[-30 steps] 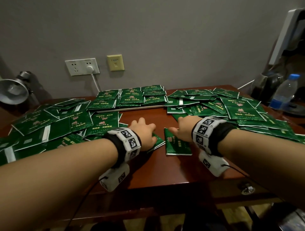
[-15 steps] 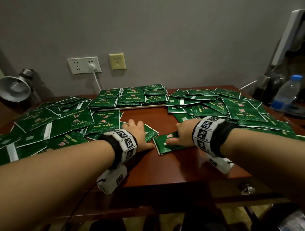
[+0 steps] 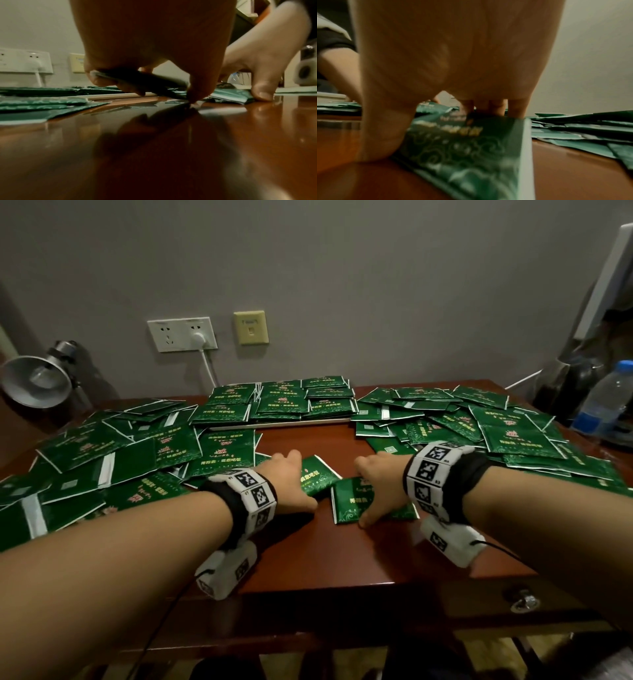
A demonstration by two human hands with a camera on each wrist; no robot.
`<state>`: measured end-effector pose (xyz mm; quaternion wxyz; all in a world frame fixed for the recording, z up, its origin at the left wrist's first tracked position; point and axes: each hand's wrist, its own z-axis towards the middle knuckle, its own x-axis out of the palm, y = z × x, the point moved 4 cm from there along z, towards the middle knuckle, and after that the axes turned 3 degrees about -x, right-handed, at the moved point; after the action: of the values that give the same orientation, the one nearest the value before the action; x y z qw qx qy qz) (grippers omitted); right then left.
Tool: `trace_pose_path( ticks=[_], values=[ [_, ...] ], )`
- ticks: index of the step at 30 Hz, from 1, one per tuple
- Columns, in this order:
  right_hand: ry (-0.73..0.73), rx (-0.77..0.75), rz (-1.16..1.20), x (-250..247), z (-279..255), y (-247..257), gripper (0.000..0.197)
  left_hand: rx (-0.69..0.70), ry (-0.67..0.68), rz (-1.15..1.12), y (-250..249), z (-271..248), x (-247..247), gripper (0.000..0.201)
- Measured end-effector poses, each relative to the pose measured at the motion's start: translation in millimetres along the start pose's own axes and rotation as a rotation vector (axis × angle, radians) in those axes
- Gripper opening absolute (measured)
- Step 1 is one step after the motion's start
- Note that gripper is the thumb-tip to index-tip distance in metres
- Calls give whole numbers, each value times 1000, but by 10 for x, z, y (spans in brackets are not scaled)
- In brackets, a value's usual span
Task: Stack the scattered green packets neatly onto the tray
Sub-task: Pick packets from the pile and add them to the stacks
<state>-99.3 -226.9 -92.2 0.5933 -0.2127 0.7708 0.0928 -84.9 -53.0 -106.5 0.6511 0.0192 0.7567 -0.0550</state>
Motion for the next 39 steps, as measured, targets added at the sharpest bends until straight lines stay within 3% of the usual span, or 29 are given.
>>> trace_pose_path(
  ticks=[3, 7, 10, 14, 19, 32, 39],
  values=[
    [-27, -18, 90, 14, -13, 34, 77, 9, -19, -5, 74, 23, -43, 92],
    [-11, -28, 86, 45, -10, 89, 95, -3, -53, 30, 182, 44, -155, 81],
    [-39, -28, 73, -17, 51, 97, 87, -15, -67, 42, 318, 76, -262, 73],
    [-107, -28, 49, -201, 203, 98, 78, 12, -116, 71, 516, 141, -403, 79],
    [-168, 0, 80, -480, 528, -16, 90, 20, -147, 54, 827, 306, -597, 84],
    [-201, 46, 96, -1510, 1960, -333, 92, -77, -223, -23, 1777, 1593, -1460, 84],
    [-181, 9, 79, -1788, 2846, -376, 91, -128, -162, -38, 2052, 2371, -1502, 84]
  ],
)
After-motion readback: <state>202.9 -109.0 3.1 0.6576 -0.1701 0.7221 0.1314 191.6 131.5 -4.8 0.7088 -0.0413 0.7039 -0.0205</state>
